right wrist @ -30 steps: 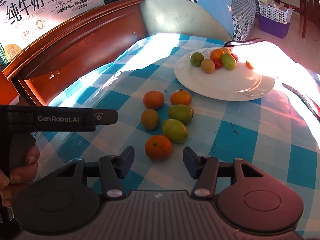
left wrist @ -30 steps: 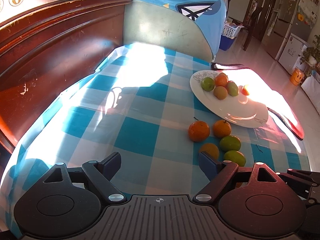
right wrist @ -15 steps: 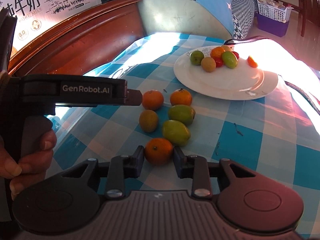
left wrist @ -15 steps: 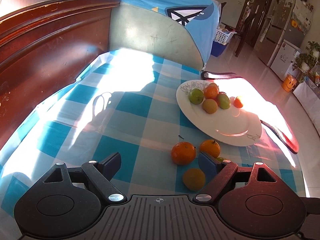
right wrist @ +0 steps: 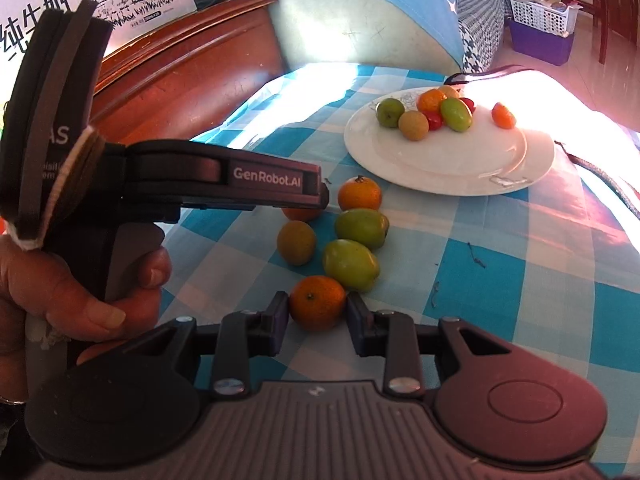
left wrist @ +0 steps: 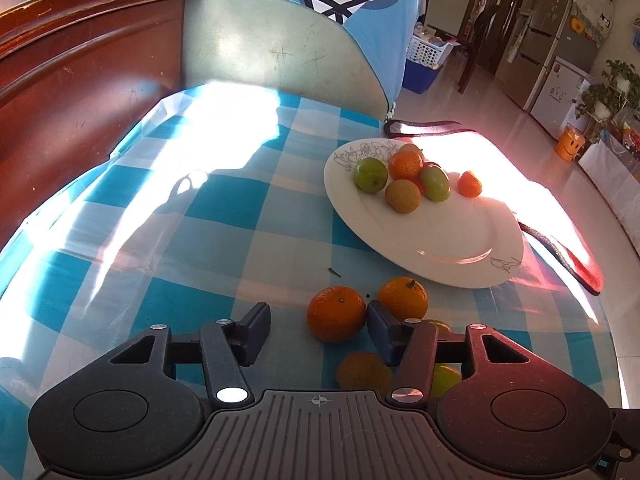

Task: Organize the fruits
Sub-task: 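Grasp an orange with the right tool while the left tool grasps another orange, then carry both oranges onto the white plate and open both tools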

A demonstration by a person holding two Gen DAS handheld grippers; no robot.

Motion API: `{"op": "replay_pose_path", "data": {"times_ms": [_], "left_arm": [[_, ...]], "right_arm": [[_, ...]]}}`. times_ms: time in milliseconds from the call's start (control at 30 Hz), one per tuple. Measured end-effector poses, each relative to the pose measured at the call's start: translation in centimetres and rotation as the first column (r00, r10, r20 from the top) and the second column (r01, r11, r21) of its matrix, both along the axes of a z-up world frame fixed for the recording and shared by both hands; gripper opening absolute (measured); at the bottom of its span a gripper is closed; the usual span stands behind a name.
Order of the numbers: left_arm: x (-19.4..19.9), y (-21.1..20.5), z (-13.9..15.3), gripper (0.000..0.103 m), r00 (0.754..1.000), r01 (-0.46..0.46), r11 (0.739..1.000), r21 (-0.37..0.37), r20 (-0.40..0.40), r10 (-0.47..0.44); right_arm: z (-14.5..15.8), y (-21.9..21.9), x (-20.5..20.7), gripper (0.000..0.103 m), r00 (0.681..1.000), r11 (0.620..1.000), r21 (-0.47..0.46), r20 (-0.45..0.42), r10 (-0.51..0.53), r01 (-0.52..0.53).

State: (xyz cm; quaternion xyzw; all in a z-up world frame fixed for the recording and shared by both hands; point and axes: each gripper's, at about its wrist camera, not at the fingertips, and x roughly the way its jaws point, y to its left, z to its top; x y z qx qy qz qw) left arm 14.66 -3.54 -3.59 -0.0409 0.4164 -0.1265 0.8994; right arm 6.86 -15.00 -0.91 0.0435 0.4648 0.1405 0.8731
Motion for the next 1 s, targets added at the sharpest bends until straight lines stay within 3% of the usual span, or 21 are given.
{"op": "replay_pose_path", "data": {"times_ms": [167, 633, 1000], "left_arm": [[-0.3, -0.2, 0.1, 0.029, 1.0, 0.021, 1.0, 0.004, 0.012, -0.021], [-1.9, 1.1, 1.5, 0.029, 0.999, -0.001, 1.0, 0.023, 0.041, 0.0], [-3.5, 1.1, 2.8, 0.029, 0.997, 0.028, 0.998, 0.053, 0.076, -0.032]], "right_arm": [[0.0, 0.0, 0.0, 0.032, 1.0, 1.0, 0.0, -0.001, -0.002, 0.002], [0.7, -0.4, -0.2, 0.031, 1.0, 1.0, 0.015, -0.008, -0.007, 0.007], [3.4, -1.4, -0.4, 0.031, 0.999, 1.0, 0.026, 0.035, -0.012, 0.011]]}}
